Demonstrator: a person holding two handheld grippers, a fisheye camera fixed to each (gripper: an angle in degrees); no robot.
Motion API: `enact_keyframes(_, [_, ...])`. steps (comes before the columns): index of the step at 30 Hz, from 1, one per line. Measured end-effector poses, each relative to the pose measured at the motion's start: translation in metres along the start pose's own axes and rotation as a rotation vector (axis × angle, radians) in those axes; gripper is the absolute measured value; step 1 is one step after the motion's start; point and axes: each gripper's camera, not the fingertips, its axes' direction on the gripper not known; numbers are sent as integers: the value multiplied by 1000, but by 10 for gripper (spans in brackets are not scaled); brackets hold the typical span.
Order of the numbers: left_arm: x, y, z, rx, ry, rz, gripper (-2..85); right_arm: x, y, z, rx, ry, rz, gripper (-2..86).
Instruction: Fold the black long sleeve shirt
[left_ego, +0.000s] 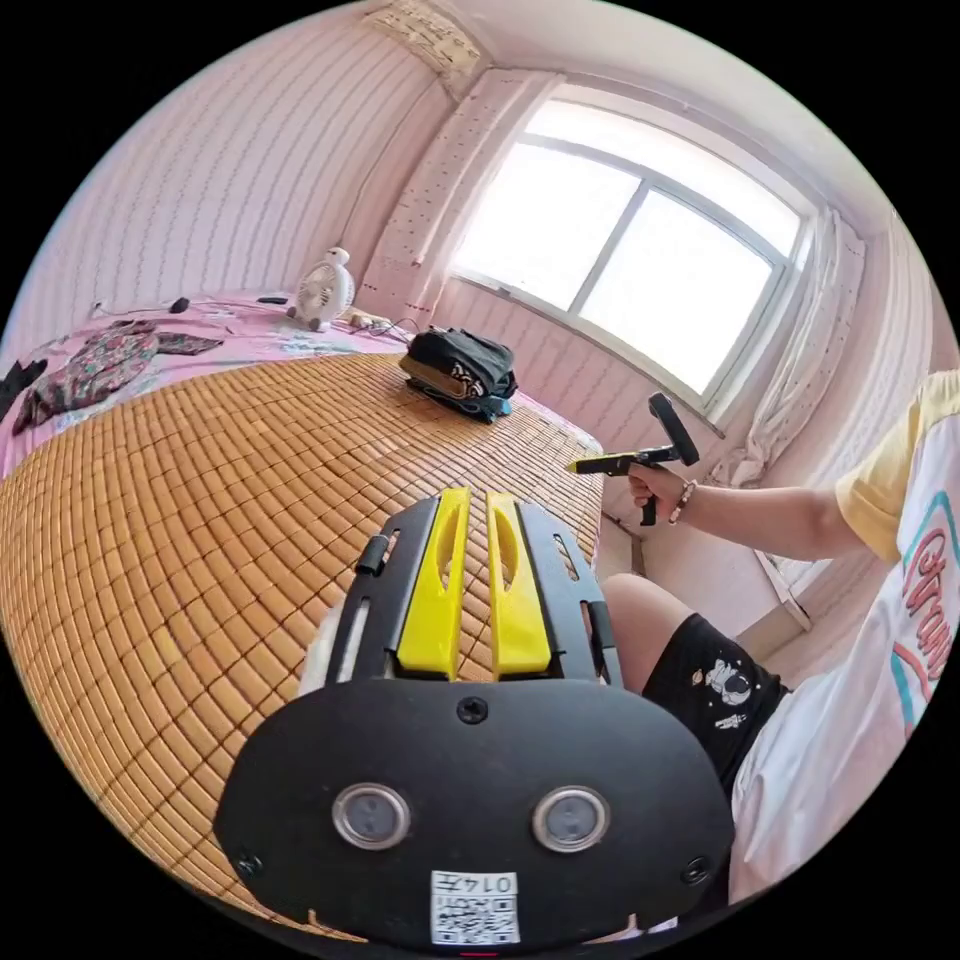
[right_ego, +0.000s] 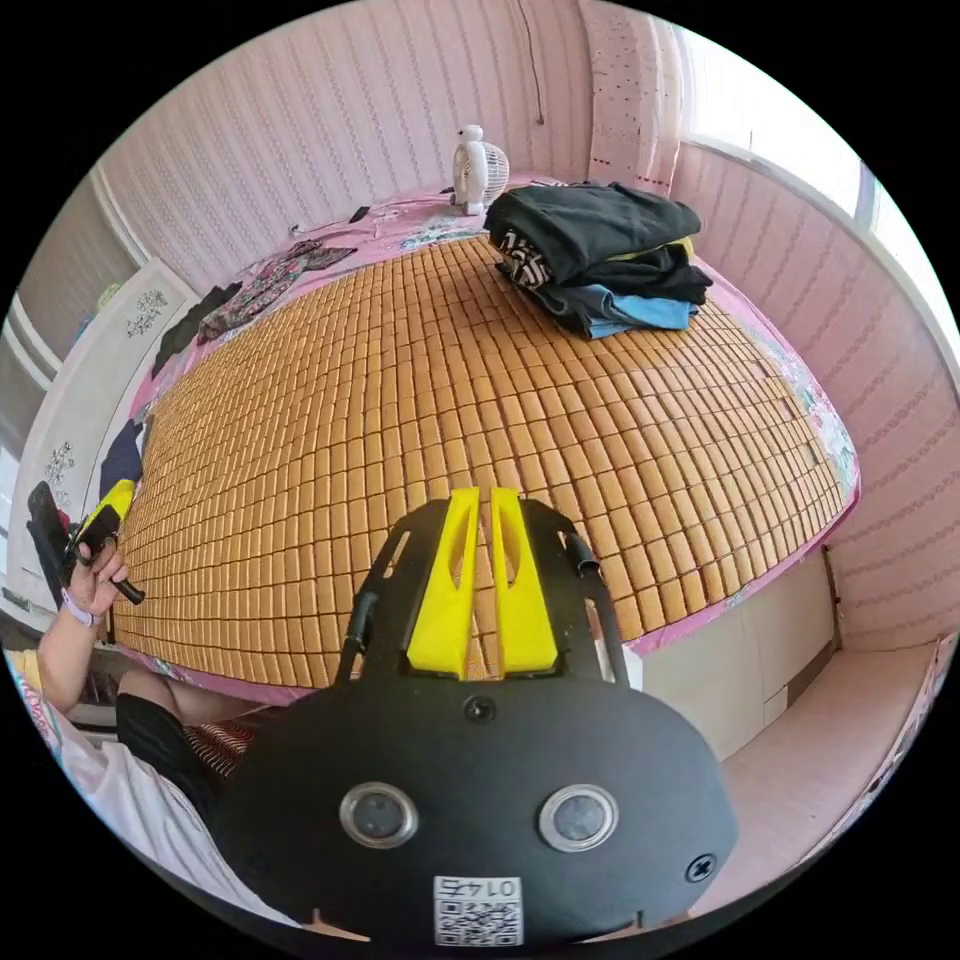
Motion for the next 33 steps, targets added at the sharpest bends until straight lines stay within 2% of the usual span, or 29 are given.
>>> enact_keyframes(6, [25,-92,120,-111,-55,211,96,48,-79,14,121,-16,-25,73])
enact_keyframes(13, [28,-182,284,-180,-128,339,138,105,-144,39,206,19,94,111])
enact_keyframes(19, [46,-228,397,-276,-157,452,159,126,-143,40,215,-54,4,36])
enact_keyframes(22, [62,-244,403,-248,-199,496,131,129,-127,6,287,-203,-75,21])
enact_keyframes(24, [65,-250,381,-192,-237,439,60,115,-107,-26,331,-270,-158,15])
enact_keyframes(26, [70,-244,347,-179,-145,414,48,98,-81,-47,357,-281,-190,13])
enact_keyframes(29, [85,-187,283,-229,-138,435,30,62,-27,-50,284,-448,-184,12])
enact_keyframes(32, [76,-100,219,-363,-145,258,17,2,35,-21,126,-611,-152,12])
enact_keyframes(33, [66,-64,193,-423,-158,121,13,-29,56,-6,63,-647,-173,12])
